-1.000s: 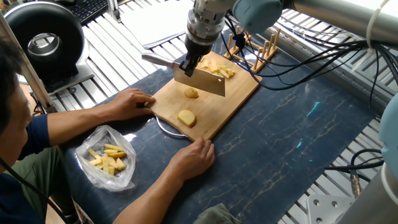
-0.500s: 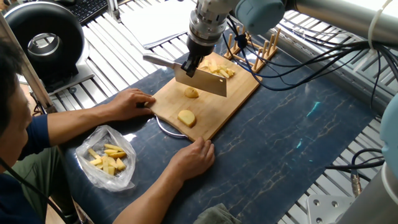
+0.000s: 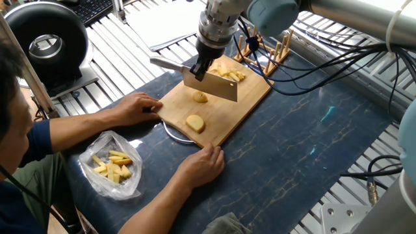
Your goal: Chop the potatoes
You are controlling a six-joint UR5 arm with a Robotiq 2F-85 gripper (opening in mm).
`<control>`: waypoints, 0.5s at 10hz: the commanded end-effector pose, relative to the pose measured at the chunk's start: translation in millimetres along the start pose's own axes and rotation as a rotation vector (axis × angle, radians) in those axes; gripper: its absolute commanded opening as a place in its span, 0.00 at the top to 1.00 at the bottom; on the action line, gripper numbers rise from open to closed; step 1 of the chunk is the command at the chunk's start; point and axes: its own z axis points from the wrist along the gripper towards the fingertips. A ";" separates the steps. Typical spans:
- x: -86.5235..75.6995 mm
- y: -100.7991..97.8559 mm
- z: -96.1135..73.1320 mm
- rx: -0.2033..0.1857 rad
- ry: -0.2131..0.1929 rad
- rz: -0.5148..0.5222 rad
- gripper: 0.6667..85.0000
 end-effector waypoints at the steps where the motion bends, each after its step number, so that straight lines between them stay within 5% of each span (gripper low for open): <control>1: -0.6 1.6 -1.7 -0.011 -0.003 0.015 1.00; 5: 2.7 -3.0 -3.8 0.013 0.020 0.036 1.00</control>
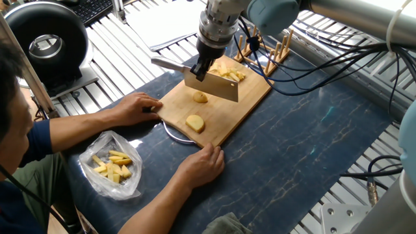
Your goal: Chop the potatoes
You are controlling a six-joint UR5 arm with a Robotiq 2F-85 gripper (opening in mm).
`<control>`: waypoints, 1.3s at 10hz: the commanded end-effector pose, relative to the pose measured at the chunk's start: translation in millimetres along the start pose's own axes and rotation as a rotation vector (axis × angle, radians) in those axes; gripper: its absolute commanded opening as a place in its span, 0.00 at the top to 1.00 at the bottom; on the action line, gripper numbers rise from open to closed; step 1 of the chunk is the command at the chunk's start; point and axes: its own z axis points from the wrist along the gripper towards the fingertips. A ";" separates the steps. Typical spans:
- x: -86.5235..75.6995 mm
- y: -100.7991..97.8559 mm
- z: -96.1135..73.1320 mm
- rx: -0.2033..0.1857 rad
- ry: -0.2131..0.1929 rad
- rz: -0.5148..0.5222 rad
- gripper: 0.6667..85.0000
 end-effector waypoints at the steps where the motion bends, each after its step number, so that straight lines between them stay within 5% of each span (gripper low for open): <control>1: 0.0 -0.7 -2.1 0.001 0.006 0.025 1.00; 13: 0.7 3.6 -1.9 -0.002 0.017 0.057 1.00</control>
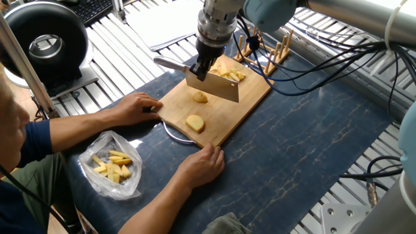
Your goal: Chop the potatoes
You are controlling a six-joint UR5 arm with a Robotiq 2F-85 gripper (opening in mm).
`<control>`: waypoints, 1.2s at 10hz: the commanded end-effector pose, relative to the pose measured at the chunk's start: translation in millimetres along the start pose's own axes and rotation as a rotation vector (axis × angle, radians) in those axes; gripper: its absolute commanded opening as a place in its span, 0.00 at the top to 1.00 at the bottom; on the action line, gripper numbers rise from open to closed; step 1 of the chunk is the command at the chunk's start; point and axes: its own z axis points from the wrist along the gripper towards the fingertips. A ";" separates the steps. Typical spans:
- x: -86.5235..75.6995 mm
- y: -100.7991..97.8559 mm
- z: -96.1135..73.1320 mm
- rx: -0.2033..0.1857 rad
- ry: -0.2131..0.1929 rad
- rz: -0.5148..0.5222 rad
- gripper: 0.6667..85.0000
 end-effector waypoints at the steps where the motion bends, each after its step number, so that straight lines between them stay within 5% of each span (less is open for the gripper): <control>1: -1.2 1.8 0.6 -0.012 -0.006 0.016 1.00; 12: -0.5 3.7 2.3 -0.037 -0.013 0.041 1.00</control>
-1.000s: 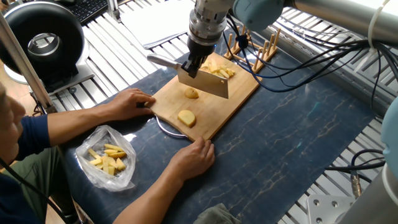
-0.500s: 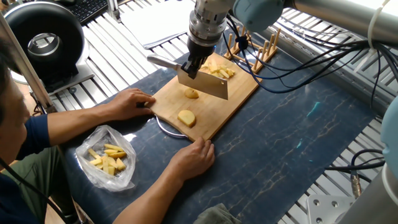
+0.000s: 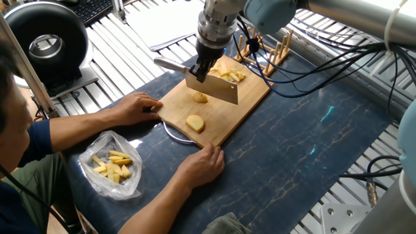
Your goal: Chop the potatoes
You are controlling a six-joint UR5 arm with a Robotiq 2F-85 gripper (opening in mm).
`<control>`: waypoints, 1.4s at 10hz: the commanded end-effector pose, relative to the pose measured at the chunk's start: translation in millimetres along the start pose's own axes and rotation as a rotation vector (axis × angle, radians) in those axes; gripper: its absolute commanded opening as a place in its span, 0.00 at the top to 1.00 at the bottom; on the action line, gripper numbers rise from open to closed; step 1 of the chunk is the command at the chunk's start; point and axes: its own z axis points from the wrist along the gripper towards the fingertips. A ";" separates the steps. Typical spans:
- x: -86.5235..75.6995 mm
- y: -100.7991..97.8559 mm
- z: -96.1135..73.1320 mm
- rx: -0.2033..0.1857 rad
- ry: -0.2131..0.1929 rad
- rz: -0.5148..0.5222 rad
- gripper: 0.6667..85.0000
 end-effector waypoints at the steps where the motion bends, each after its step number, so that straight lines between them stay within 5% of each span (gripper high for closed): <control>1: -1.7 1.1 -2.7 -0.030 -0.005 0.028 1.00; 14: -8.8 0.1 13.3 -0.022 -0.053 0.038 1.00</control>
